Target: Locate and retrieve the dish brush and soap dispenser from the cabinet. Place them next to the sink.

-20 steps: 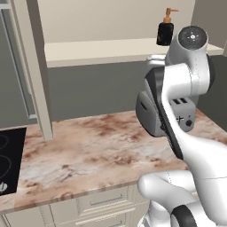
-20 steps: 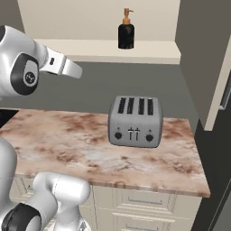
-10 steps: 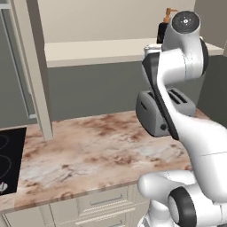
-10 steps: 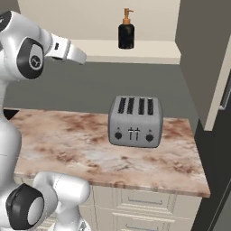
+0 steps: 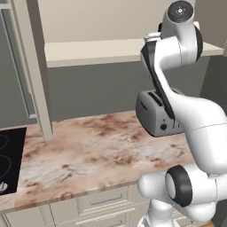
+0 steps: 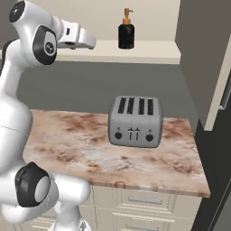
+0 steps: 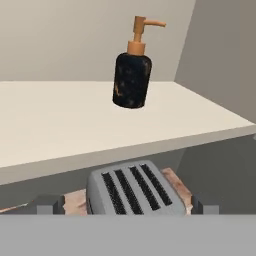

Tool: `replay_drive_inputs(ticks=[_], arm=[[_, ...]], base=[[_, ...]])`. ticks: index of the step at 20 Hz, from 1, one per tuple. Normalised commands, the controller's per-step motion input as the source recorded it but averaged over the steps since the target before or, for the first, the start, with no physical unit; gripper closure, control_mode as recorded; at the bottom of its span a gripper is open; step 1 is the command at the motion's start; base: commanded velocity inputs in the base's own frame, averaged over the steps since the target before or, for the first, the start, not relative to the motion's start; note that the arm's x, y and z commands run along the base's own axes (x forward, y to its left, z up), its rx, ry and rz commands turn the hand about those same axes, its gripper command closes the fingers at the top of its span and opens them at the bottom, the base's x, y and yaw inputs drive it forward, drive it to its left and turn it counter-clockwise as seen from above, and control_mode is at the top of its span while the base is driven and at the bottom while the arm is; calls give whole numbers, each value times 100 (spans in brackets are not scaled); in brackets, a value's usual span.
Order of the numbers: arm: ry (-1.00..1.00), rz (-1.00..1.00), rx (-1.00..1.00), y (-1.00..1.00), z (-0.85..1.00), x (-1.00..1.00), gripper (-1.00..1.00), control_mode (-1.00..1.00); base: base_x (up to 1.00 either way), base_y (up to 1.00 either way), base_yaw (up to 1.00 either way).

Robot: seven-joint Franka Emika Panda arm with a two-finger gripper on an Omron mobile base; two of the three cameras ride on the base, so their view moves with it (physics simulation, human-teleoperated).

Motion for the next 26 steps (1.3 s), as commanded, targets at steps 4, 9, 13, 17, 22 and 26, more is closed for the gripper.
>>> replay_drive_inputs(ticks=[4, 9, 13, 17, 22, 26], arm=[[-14, 2, -1, -16, 3, 23, -100, -100], [2, -1, 1, -14, 1, 21, -100, -100], [10, 0, 0, -20, 16, 47, -100, -100], [4, 0, 0, -20, 4, 53, -100, -100], [-2, -2, 0, -33, -3, 42, -100, -100], [-8, -3, 2, -40, -8, 38, -100, -100]], base=[[0, 0, 0], [0, 0, 0], [0, 0, 0], [0, 0, 0], [0, 0, 0], [0, 0, 0]])
